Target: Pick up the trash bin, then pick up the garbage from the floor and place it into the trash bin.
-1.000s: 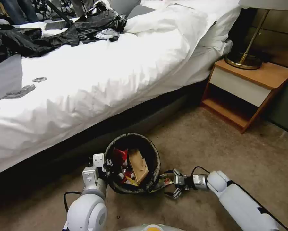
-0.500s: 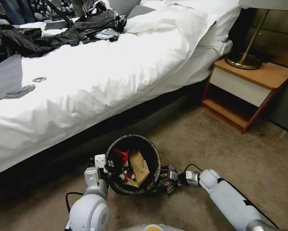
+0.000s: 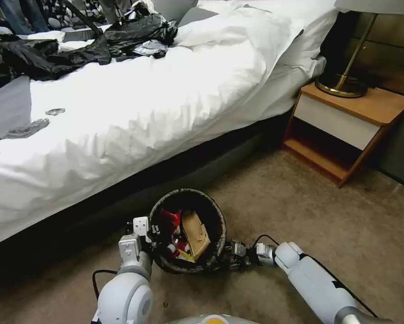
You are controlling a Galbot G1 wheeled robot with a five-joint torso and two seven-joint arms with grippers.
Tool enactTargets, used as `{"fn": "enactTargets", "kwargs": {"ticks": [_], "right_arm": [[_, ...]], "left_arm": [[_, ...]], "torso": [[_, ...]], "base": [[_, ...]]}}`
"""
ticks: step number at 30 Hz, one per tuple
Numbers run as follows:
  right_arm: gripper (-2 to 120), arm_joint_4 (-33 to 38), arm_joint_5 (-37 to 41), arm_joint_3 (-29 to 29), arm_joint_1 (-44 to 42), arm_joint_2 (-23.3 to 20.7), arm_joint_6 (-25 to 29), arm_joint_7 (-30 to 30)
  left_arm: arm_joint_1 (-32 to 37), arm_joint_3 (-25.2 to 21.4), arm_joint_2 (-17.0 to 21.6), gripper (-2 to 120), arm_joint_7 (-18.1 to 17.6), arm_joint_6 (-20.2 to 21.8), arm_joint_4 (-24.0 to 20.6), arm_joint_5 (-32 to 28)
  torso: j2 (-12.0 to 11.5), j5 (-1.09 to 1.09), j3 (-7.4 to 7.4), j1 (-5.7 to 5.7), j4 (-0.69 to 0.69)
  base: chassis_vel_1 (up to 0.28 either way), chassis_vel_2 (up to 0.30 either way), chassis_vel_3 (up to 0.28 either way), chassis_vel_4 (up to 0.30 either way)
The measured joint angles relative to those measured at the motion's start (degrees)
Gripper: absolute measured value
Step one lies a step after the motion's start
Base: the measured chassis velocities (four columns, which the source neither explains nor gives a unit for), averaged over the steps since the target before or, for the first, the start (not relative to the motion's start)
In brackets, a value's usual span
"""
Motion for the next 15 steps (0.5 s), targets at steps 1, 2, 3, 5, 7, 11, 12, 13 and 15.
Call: {"fn": "enactTargets", "kwargs": {"ticks": [1, 2, 3, 5, 7, 11, 12, 13, 15], "right_arm": [[36, 0.01, -0.02, 0.07, -0.12, 0.01, 0.01, -0.06], [36, 0.01, -0.02, 0.07, -0.12, 0.01, 0.01, -0.06], [31, 0.05, -0.03, 0.19, -0.25, 0.02, 0.01, -0.14], [25, 0.09, -0.03, 0.32, -0.36, 0.02, 0.01, -0.17], [16, 0.14, -0.05, 0.59, -0.48, -0.04, 0.01, -0.17], [1, 0.26, -0.09, 0.8, -0.5, -0.3, 0.04, -0.17], [0, 0.31, -0.12, 0.85, -0.49, -0.37, 0.06, -0.17], [0, 0.31, -0.12, 0.85, -0.49, -0.37, 0.06, -0.17], [0, 0.44, -0.22, 1.08, -0.38, -0.53, 0.13, -0.17]], "left_arm": [[0.0, -0.03, 0.04, 0, 0.01, 0.0, 0.0, -0.01], [0.0, -0.03, 0.04, 0, 0.01, 0.0, 0.0, -0.01], [-0.01, -0.06, 0.07, 0, 0.01, 0.0, 0.0, -0.01], [-0.03, -0.08, 0.08, 0, 0.01, 0.0, 0.0, -0.04], [-0.12, -0.05, 0.09, 0, 0.01, 0.0, -0.01, -0.07], [-0.3, 0.06, 0.07, 0, 0.02, 0.0, -0.01, -0.1], [-0.34, 0.08, 0.06, 0, 0.02, 0.0, -0.01, -0.11], [-0.34, 0.08, 0.06, 0, 0.02, 0.0, -0.01, -0.11], [-0.38, 0.11, 0.05, 0, 0.02, 0.0, -0.01, -0.15]], "torso": [[0.0, 0.0, 0.0, 0.0, 0.0], [0.0, 0.0, 0.0, 0.0, 0.0], [0.0, 0.01, 0.0, 0.0, 0.01], [0.0, 0.02, 0.0, 0.0, 0.01], [0.0, 0.02, 0.0, 0.0, 0.01], [0.0, 0.01, 0.0, 0.0, 0.01], [0.0, 0.01, 0.0, 0.0, 0.0], [0.0, 0.01, 0.0, 0.0, 0.0], [0.0, 0.0, 0.0, 0.0, 0.0]], "base": [[0.0, 0.0, 0.0, 0.0], [0.0, 0.0, 0.0, 0.0], [0.0, 0.0, 0.0, 0.0], [0.0, 0.0, 0.0, 0.0], [0.0, 0.0, 0.0, 0.0], [0.0, 0.0, 0.0, 0.0], [0.0, 0.0, 0.0, 0.0], [0.0, 0.0, 0.0, 0.0], [0.0, 0.0, 0.0, 0.0]]}}
